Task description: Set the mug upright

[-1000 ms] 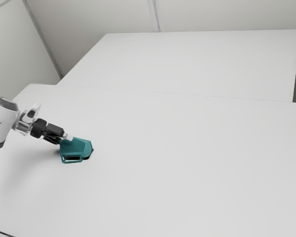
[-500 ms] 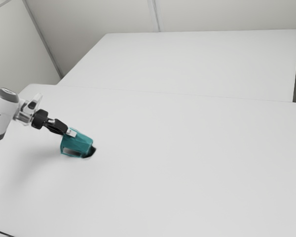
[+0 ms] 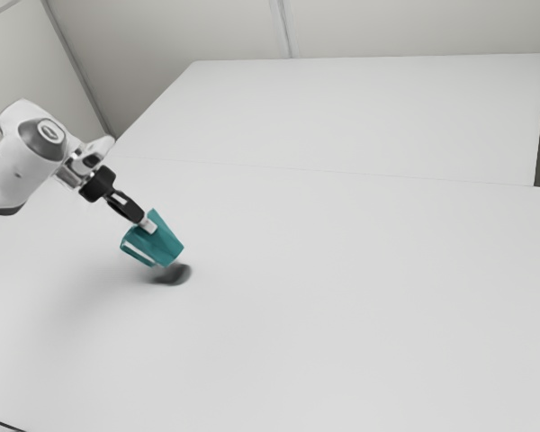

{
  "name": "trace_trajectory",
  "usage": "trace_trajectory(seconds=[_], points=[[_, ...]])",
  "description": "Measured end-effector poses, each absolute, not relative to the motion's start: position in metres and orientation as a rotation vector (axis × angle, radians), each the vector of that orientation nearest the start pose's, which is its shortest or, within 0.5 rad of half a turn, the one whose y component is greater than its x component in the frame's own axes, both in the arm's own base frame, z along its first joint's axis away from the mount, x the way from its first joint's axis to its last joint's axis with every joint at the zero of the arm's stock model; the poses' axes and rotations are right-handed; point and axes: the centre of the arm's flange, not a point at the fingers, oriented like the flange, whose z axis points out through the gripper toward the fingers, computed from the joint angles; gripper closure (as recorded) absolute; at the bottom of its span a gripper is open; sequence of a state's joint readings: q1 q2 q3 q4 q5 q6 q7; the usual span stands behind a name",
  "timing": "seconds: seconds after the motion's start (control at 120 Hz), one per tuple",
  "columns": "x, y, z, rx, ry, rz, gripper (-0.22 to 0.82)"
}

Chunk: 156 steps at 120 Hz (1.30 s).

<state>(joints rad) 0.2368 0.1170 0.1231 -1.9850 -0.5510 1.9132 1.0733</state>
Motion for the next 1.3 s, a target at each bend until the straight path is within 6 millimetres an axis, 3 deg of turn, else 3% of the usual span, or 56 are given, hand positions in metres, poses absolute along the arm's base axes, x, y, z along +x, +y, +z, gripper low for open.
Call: trace_trajectory(seconds=[0.1, 0.342, 0.592, 0.658, 0.817, 1.008, 1.3], points=[[0.547, 0.13, 0.411, -3.351, 0.988, -0.26, 0.78], [0.555, 0.058, 0.415, -3.02, 1.216, -0.199, 0.79], [0.533, 0.003, 0.407, -2.911, 1.267, -0.232, 0.79], [0.525, 0.003, 0.404, -2.913, 1.238, -0.232, 0.79], [0.517, 0.032, 0.402, -2.881, 1.125, -0.209, 0.79], [0.508, -0.004, 0.396, -2.851, 1.135, -0.221, 0.79], [0.502, -0.021, 0.378, -2.896, 1.049, -0.193, 0.79]])
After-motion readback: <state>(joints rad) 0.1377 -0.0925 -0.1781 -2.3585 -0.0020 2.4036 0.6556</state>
